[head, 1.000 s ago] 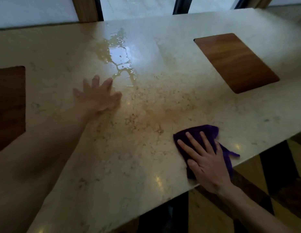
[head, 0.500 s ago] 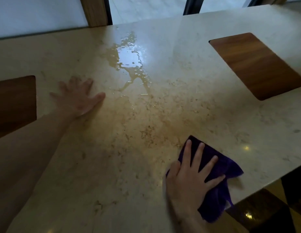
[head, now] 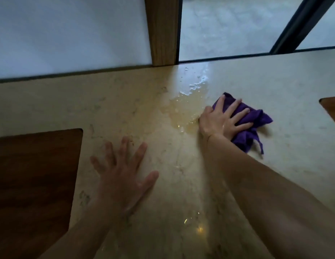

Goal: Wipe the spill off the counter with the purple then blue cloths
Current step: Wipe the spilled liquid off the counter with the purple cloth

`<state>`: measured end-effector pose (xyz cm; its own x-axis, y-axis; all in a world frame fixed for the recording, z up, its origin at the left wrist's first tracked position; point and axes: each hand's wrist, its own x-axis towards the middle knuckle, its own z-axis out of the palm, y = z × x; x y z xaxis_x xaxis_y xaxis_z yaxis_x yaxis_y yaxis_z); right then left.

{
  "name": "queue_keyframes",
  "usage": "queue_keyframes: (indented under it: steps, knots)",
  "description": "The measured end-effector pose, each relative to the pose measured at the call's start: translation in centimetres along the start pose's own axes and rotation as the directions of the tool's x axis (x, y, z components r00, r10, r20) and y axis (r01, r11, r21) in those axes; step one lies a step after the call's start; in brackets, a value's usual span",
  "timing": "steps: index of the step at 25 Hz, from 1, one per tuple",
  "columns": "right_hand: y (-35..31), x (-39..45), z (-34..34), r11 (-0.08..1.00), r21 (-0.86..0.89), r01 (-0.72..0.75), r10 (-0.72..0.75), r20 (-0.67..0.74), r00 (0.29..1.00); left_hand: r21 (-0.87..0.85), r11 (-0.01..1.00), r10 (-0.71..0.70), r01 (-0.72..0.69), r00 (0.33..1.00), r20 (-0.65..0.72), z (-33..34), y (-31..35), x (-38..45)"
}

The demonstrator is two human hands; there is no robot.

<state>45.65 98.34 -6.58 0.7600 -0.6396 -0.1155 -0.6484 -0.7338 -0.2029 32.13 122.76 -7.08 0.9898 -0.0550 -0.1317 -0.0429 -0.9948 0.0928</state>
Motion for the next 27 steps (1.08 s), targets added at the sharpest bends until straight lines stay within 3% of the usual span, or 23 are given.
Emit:
queue_keyframes:
  steps: [5,7,10,14,16,23,27]
  knots:
    - [-7.1,9.3,-2.3,0.955,0.295,0.04,-0.064,0.072,0.995,0.039,0.999,0.02,-0.019,1.0,-0.02,0.2,-0.1,-0.4]
    - [-8.3,10.8,-2.0,0.95,0.247,0.193,-0.219,0.079,0.973,0.047,0.999,0.018,-0.016,0.999,-0.032,0.4,0.0,-0.4]
    - [-7.4,11.2,-1.1,0.832,0.096,0.546,-0.553,0.075,0.83,0.042,0.999,0.021,-0.019,0.999,-0.037,0.3,0.1,-0.3]
    - [-4.7,8.0,-1.0,0.594,-0.079,0.8,-0.773,0.217,0.596,0.041,0.999,-0.005,0.005,1.0,-0.013,0.1,0.0,-0.3]
    - [-2.1,4.8,-1.2,0.526,-0.107,0.844,-0.804,0.261,0.534,0.039,0.999,-0.003,0.003,1.0,0.002,-0.1,0.2,-0.4]
    - [11.7,-10.6,-2.6,0.466,-0.035,0.884,-0.844,0.283,0.456,0.022,1.0,0.021,-0.022,0.998,0.056,-0.7,-0.3,-0.4]
    - [21.1,-20.5,-3.4,0.497,-0.049,0.866,-0.814,0.319,0.485,-0.014,0.996,0.094,-0.093,0.99,0.105,-3.1,0.2,-3.9]
